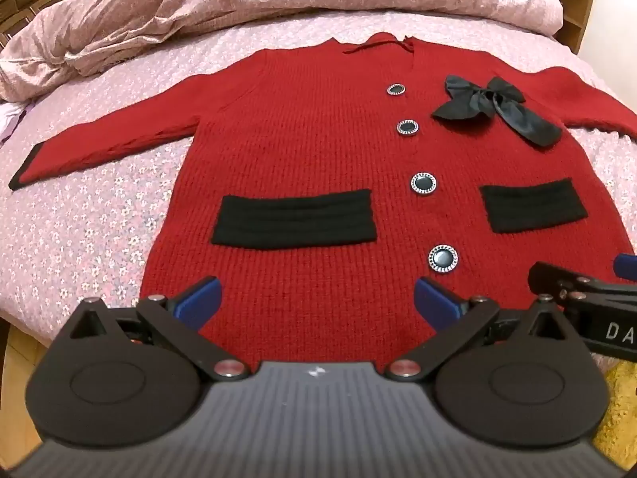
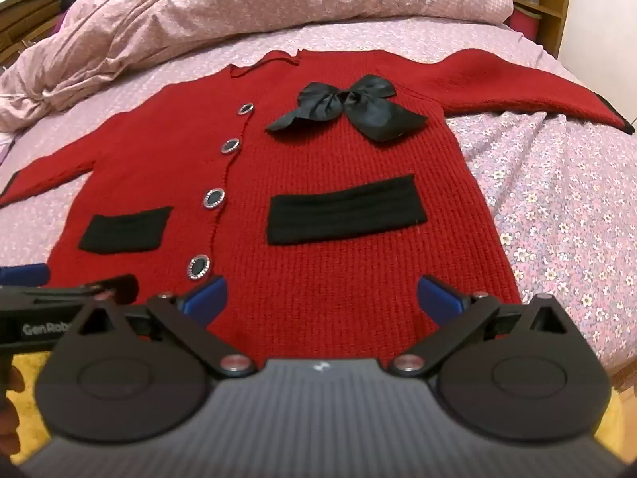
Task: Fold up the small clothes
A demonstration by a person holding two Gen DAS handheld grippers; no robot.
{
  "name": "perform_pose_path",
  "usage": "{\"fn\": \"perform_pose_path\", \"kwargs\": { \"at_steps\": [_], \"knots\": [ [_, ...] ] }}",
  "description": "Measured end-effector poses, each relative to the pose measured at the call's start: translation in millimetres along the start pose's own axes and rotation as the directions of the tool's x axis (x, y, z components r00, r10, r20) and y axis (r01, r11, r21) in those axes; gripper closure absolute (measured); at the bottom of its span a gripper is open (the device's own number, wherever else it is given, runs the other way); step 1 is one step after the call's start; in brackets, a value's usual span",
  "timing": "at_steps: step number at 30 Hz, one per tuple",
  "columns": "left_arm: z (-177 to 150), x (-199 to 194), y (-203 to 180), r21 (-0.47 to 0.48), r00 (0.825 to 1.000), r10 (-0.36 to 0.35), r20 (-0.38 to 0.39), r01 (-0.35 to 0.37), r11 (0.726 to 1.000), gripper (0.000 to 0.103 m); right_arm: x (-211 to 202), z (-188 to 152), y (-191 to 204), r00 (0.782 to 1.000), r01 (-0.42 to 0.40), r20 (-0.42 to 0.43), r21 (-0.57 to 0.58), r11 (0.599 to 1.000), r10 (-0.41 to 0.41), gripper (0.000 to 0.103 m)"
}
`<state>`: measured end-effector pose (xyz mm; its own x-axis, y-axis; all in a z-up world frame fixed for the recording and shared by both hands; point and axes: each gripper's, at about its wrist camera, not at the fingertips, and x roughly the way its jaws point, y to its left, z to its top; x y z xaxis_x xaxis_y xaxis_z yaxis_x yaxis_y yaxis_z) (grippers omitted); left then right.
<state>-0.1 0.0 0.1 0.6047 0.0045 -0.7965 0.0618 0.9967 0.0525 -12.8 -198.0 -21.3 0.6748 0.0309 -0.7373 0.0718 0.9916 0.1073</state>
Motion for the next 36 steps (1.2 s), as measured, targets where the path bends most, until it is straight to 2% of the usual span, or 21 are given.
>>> {"fn": "perform_pose_path", "kwargs": {
  "at_steps": [36],
  "knots": [
    [-3.4, 1.5, 1.5, -0.009, 1.000, -0.004, -0.010, 0.004, 1.000, 0.000, -1.8, -1.8, -1.9, 1.000, -0.009, -0.011, 0.012, 1.000, 0.009, 0.000]
  ]
}}
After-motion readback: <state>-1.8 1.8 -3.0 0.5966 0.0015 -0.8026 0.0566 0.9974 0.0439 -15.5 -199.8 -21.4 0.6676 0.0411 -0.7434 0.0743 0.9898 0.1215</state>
